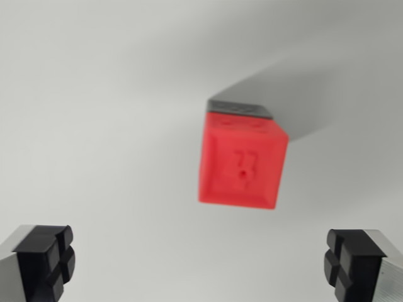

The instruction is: Destack cube

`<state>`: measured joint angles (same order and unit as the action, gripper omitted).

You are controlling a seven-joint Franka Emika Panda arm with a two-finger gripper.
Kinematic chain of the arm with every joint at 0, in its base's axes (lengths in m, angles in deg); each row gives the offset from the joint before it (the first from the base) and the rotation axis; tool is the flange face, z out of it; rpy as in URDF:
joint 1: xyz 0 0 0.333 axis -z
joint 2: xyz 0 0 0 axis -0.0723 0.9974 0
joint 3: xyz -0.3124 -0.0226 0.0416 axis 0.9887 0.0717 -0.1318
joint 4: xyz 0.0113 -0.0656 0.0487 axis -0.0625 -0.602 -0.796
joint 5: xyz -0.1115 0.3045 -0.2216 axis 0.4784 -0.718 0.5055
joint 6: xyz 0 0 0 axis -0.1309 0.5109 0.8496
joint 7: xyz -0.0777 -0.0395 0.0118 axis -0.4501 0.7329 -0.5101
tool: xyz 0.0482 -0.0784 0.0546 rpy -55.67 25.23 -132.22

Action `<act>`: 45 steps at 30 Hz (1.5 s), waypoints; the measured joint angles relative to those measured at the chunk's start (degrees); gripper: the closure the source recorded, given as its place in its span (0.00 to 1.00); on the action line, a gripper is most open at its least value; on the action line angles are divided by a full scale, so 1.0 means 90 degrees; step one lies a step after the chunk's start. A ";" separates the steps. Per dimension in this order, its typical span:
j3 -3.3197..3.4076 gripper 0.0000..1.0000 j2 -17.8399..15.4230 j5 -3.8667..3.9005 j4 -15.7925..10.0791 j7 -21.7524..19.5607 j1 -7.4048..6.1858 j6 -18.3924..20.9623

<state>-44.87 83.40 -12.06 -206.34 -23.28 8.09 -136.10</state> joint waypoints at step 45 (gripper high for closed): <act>-0.0061 0.00 0.1952 -0.0797 -0.0420 0.0222 0.0226 -0.2316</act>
<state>-45.41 100.97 -19.23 -210.12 -21.28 10.12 -156.95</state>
